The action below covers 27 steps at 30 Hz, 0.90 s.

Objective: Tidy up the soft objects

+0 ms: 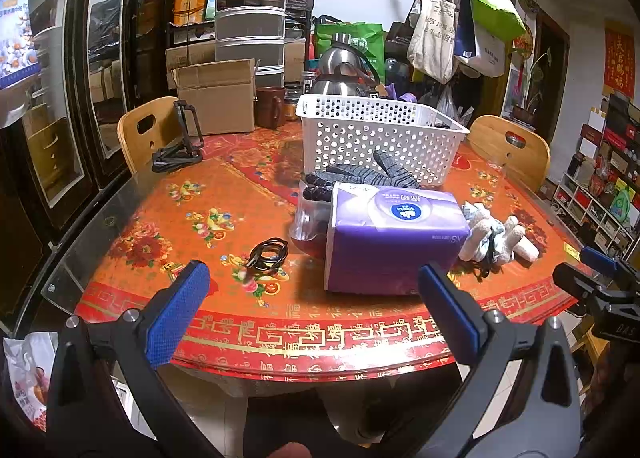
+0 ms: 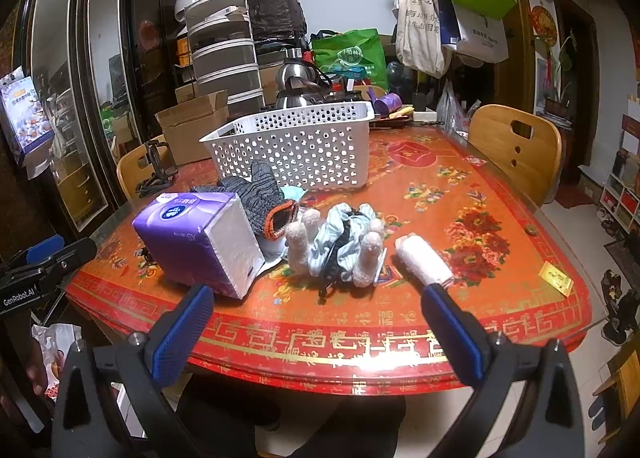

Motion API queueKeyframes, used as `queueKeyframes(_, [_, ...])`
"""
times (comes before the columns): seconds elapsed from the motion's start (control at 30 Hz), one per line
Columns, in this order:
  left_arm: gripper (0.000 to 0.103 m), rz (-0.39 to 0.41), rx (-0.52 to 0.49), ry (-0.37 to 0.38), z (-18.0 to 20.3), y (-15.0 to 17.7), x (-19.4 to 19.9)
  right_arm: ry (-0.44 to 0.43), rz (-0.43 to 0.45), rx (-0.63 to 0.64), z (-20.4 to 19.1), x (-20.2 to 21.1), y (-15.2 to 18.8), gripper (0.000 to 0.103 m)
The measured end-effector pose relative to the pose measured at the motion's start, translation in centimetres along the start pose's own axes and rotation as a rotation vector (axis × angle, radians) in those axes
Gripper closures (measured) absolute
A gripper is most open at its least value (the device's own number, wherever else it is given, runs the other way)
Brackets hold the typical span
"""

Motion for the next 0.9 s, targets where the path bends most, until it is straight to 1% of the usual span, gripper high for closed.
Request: queueKeyframes(0.9, [0.000,0.001,0.003,0.003,0.05,0.16,-0.03,0.003,-0.011,0.001,0.12,-0.10,0.10,0.000])
Point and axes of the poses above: each gripper's, at about its wrist camera, not at the fingertips, and x roughly against the way its jaws point, z to its right, y to its underside, the point moved 6 cm from there along -x, roughly the way its jaws point, and after that the axes turned 3 degrees about y, right-handed, at the moved point
